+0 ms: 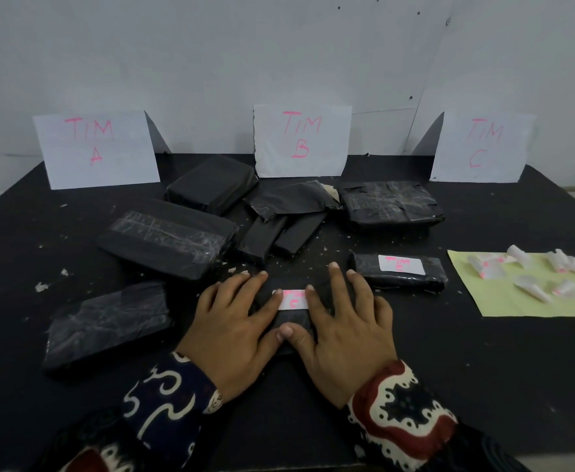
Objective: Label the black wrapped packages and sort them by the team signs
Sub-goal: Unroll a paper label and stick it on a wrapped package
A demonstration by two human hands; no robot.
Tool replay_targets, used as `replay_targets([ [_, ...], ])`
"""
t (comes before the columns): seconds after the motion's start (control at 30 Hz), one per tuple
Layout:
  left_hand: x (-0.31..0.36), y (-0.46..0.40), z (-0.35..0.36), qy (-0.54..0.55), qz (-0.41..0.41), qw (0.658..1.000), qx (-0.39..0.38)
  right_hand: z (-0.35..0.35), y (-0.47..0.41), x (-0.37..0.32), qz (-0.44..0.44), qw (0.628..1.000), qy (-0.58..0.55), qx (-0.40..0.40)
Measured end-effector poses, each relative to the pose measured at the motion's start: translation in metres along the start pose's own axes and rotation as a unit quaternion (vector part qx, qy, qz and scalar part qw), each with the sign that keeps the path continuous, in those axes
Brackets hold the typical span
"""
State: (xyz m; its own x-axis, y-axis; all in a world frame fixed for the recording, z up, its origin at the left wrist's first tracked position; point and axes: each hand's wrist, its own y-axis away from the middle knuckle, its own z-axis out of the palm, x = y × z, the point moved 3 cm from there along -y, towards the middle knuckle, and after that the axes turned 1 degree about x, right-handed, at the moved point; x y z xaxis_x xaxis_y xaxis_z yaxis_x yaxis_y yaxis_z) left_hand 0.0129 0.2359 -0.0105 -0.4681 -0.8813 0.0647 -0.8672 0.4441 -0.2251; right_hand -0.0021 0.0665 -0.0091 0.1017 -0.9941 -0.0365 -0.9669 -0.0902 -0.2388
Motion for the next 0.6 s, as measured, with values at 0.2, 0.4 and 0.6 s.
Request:
replay_targets([
  [0.2,-0.001,0.001,-0.008,0.004,0.073,0.996,0.056,-0.002,0.003,-0.003,0.032,0.999,-0.002,-0.004],
  [0.4,0.0,0.002,-0.007,0.035,0.062,0.997,0.028,-0.012,0.007,-0.004,-0.047,0.998,-0.022,0.026],
  [0.6,-0.008,0.005,-0.006,0.038,0.075,0.995,-0.047,0.002,0.011,0.0,-0.067,0.998,-0.012,-0.016],
])
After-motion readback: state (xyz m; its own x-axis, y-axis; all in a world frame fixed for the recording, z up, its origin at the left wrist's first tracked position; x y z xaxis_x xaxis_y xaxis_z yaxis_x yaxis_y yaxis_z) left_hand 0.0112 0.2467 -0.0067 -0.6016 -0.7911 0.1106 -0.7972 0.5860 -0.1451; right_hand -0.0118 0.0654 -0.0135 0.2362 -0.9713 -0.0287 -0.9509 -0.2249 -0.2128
